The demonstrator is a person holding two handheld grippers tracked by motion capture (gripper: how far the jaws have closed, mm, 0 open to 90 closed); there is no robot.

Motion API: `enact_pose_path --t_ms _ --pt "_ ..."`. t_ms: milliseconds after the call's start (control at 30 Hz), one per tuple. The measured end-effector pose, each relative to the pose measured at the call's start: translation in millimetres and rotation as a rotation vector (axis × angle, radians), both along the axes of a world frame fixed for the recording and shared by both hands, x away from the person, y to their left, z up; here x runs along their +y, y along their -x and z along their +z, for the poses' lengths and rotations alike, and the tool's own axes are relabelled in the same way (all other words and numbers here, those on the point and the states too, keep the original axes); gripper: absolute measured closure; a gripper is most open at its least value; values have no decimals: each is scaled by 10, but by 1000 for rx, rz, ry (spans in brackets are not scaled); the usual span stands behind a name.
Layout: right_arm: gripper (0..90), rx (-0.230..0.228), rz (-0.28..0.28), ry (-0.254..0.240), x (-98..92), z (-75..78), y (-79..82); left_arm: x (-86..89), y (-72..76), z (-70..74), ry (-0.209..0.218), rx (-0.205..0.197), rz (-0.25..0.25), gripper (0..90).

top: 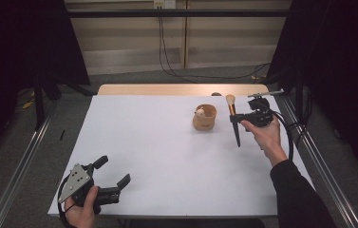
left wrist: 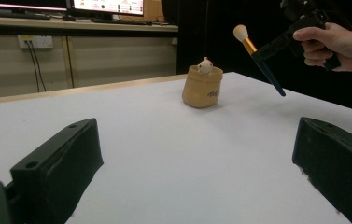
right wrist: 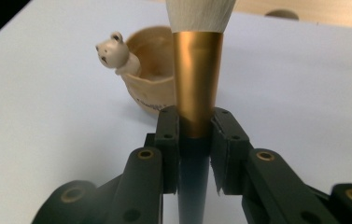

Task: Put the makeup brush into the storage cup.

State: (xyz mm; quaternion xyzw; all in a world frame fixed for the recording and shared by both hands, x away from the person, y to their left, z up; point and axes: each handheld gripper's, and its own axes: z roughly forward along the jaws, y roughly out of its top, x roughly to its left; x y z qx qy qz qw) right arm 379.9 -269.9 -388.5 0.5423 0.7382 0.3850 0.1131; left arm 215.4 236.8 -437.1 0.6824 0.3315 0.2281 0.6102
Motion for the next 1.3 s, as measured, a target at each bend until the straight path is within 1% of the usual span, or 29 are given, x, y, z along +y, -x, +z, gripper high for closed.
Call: enact_pose_path --t_ms 167,200,267,300,333,367,433,467,500,567,600,633,667,733,867,967,1000,1067,1133,1167,1200,1233,1300 --pt "749 -62 10 -20 -18 58 50 2 -2 0 -3 -3 -1 12" --pt "749 -81 16 -24 -23 64 60 0 2 0 0 1 1 12" --pt "749 -88 18 -37 -25 78 79 0 0 -1 0 1 0 12" --pt "749 -101 18 -34 -22 82 89 0 2 -2 0 1 3 12" --pt "749 -121 23 -43 -18 96 111 2 -1 -1 0 -1 -1 12" --pt "749 -121 23 -43 -18 96 111 -2 5 0 5 2 4 12" --pt "749 -146 26 -53 -19 107 136 -13 14 3 -4 1 -13 11" --pt "749 -170 33 -58 -23 114 162 -27 19 4 0 0 -13 12" --pt "749 -170 33 -58 -23 114 162 -32 20 5 -1 -2 -13 12" --pt "749 -191 36 -73 -38 122 185 -32 16 1 4 3 -8 12" --pt "749 -209 32 -81 -47 128 200 -21 11 -1 -1 0 -6 12" --pt "749 -217 37 -96 -60 134 211 -13 8 -4 8 2 -9 12" --pt "749 -245 39 -102 -77 143 233 -5 8 -4 6 5 -3 12" --pt "749 -254 41 -109 -85 147 243 1 2 -4 5 2 -1 11" --pt "749 -298 34 -117 -94 168 283 -5 2 -4 0 -2 -2 11" --pt "749 -334 35 -136 -92 188 306 0 2 -7 0 1 -1 11" --pt "749 -341 28 -141 -89 195 317 -1 2 -7 5 1 1 11" --pt "749 -356 32 -145 -91 204 324 5 2 -7 1 1 2 12" --pt "749 -368 22 -146 -95 217 343 5 2 -5 1 1 1 11" --pt "749 -387 23 -150 -102 220 356 3 4 -4 2 0 4 10" --pt "749 -406 11 -152 -111 229 378 8 6 -1 -6 -1 11 8" --pt "749 -427 15 -164 -122 237 396 2 10 -3 6 5 15 8" --pt "749 -453 6 -166 -135 253 424 5 8 -5 5 5 11 8"
